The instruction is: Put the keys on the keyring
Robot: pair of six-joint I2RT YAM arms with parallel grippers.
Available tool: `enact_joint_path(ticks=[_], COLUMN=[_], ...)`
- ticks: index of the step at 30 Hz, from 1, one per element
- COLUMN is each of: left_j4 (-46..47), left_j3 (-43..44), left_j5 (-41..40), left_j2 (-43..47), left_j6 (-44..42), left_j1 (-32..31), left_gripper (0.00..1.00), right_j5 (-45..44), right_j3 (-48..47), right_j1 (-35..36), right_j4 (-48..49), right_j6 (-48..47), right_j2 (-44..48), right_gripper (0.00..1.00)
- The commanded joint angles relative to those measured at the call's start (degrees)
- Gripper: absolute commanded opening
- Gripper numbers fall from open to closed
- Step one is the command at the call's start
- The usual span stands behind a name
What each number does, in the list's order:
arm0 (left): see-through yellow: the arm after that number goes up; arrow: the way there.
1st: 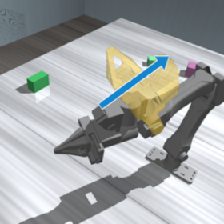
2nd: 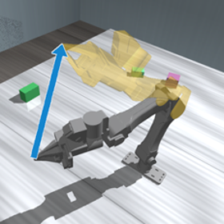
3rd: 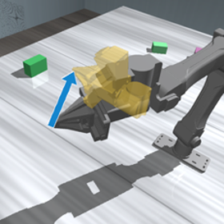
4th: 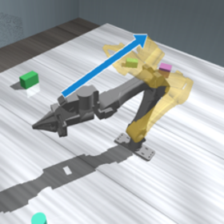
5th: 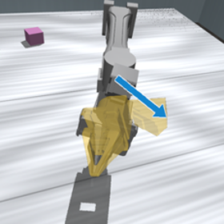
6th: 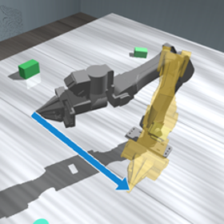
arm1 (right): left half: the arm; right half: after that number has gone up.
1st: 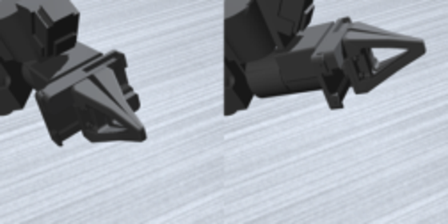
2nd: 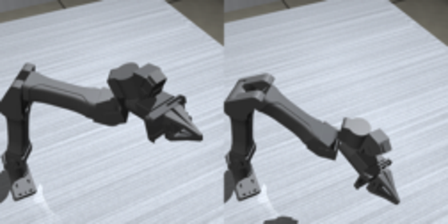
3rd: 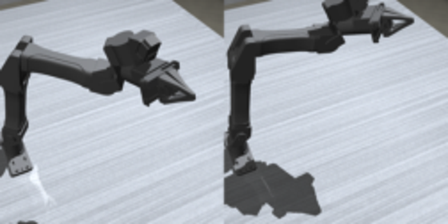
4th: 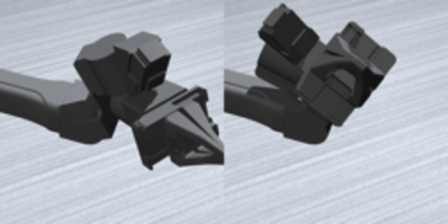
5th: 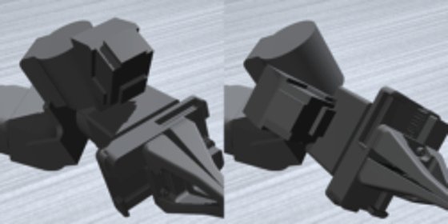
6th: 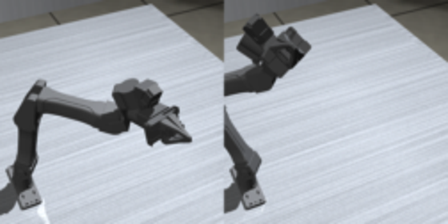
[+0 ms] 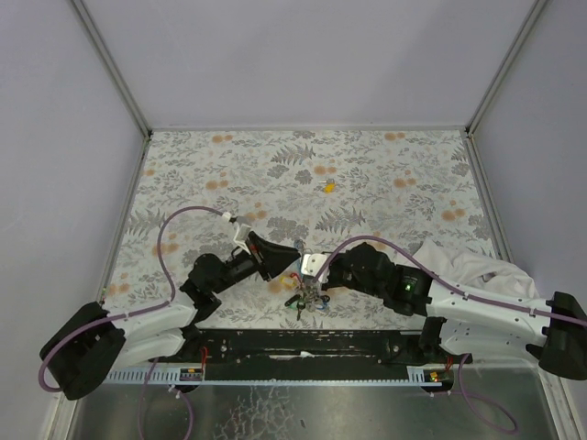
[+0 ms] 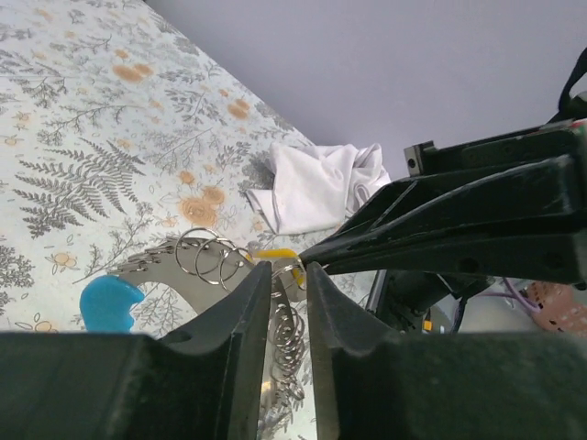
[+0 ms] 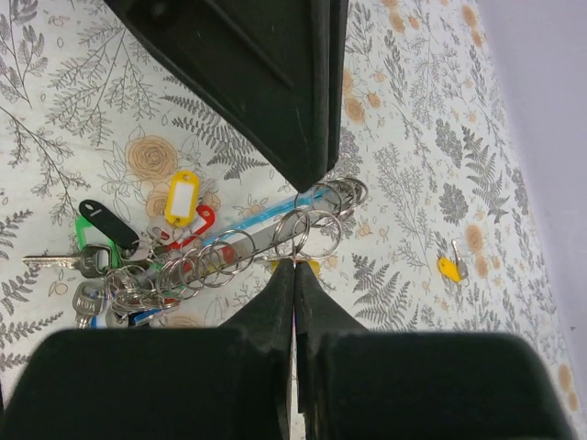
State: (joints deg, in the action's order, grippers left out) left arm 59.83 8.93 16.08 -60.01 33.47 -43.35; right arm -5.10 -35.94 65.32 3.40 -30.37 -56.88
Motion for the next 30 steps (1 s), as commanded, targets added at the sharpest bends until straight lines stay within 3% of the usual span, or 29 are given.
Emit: enact_joint_path(ticks=[1, 7, 15, 30], left_j4=[-8.7, -19.6, -24.8, -26.2], left_j3=[2.4, 5.3, 8.4, 14.1], left_j5=[1.4, 6.3, 13.7, 22.1], left_j2=[6.2, 10.3, 9.5, 4.8], left_j6=[-7.8, -17.1, -29.2, -38.8], left_j1=[-0.2, -0.1, 0.1, 0.4], left_gripper=[0.25, 0.33, 0.38, 0.49], right_j5=[-2.2, -1.1, 2.3, 4.1], right_j3=[-5.3, -8.9, -12.3, -12.8], right_j1=[0.6, 0.6, 0.6, 0.6], right_j4=[-1.1, -4.0, -10.4, -13.4], right_j6=[-3.4, -5.5, -7.0, -7.5], right_j2=[0.9, -0.5, -1.8, -1.5], right_gripper=[0.00, 0.00, 0.00, 0.00])
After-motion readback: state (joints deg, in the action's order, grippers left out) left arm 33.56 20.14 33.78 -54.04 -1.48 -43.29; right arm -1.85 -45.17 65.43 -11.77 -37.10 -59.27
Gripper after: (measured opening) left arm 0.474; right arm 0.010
